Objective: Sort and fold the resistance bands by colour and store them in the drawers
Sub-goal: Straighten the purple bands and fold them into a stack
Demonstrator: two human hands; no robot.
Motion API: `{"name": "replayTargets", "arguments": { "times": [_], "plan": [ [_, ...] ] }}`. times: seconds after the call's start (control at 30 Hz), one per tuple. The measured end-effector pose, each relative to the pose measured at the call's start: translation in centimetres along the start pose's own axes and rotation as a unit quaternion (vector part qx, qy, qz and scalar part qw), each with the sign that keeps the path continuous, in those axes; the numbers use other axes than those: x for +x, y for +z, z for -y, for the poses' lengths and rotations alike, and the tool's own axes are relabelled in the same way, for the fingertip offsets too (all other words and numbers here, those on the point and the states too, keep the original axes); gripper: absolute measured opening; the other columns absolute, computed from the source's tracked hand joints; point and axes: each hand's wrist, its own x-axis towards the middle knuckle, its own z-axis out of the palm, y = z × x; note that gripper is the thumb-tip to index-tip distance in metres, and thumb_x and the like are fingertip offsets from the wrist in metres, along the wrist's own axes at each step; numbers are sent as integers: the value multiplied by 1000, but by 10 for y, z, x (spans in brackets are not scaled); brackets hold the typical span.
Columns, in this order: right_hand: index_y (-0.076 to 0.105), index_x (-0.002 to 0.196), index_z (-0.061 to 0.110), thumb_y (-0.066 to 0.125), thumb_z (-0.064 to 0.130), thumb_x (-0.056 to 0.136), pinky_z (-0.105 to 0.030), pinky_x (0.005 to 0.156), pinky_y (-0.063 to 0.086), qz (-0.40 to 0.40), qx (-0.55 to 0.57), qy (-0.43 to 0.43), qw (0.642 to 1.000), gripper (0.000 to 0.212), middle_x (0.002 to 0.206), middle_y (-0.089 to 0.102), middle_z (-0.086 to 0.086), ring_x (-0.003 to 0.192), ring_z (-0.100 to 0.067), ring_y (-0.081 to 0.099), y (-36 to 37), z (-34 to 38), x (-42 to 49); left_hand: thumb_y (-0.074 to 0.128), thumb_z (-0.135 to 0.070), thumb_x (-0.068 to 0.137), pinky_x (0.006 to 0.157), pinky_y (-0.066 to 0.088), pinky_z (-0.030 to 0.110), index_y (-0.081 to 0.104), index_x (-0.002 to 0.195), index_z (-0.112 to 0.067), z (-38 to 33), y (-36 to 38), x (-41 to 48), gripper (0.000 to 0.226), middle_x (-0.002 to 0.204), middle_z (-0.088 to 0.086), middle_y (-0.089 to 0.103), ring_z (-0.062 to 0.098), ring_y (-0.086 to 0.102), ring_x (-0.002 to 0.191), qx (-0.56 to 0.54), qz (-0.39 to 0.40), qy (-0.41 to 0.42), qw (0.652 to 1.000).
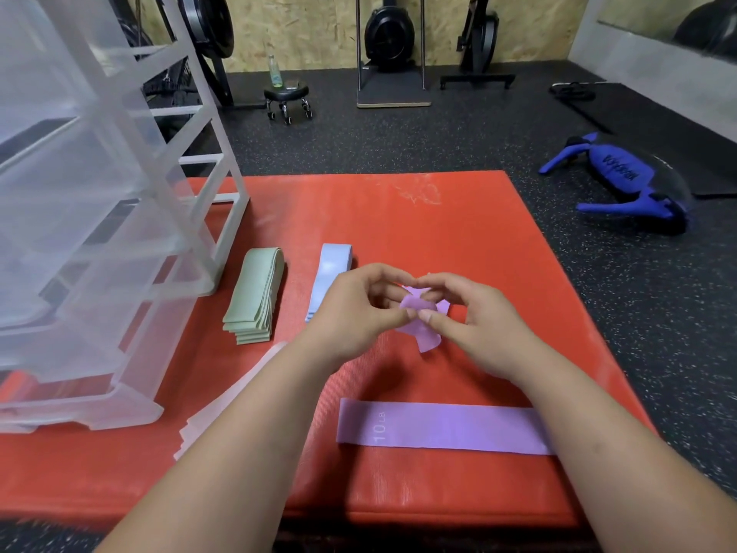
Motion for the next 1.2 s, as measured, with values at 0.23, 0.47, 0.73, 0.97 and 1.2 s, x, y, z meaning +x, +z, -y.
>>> {"name": "replayTargets", "arguments": {
  "times": [0.23,0.47,0.73,0.97,1.2],
  "plan": [
    [78,103,30,83,13,82,-30,91,53,-63,-26,-29,997,27,97,75,18,97,-6,70,-6,8,1,83,-23,93,84,59,35,77,109,-18,0,-4,-1,18,96,8,80,15,72,88,21,-25,9,999],
    [71,100,32,81,27,87,-39,86,53,-14,-107,-21,994,17,93,70,13,90,-9,66,-7,-9,1,78,-19,97,62,43,19,76,94,-16,-5,-4,3,4,68,-15,64,2,53,62,75,-116,72,988],
    [70,84,31,82,42,84,-37,93,48,-11,-154,12,988,17,104,70,17,98,-12,62,-45,-18,-5,79,-19,96,79,58,35,77,98,-11,-11,-21,3,8,85,2,77,9,66,77,17,-255,107,961],
    [67,87,32,89,22,79,-45,84,57,-11,-104,86,991,25,82,74,11,78,-12,70,-74,-38,-23,70,-22,102,74,64,45,69,101,-13,-7,-26,6,9,91,12,76,20,70,77,-8,-310,108,945],
    [76,94,24,86,2,77,-31,65,52,-88,-12,175,981,29,88,70,-14,65,-15,56,-104,-57,-42,72,-14,100,61,64,43,71,104,-16,11,-14,5,5,80,14,71,17,70,66,-4,-262,-16,965]
  ]
}}
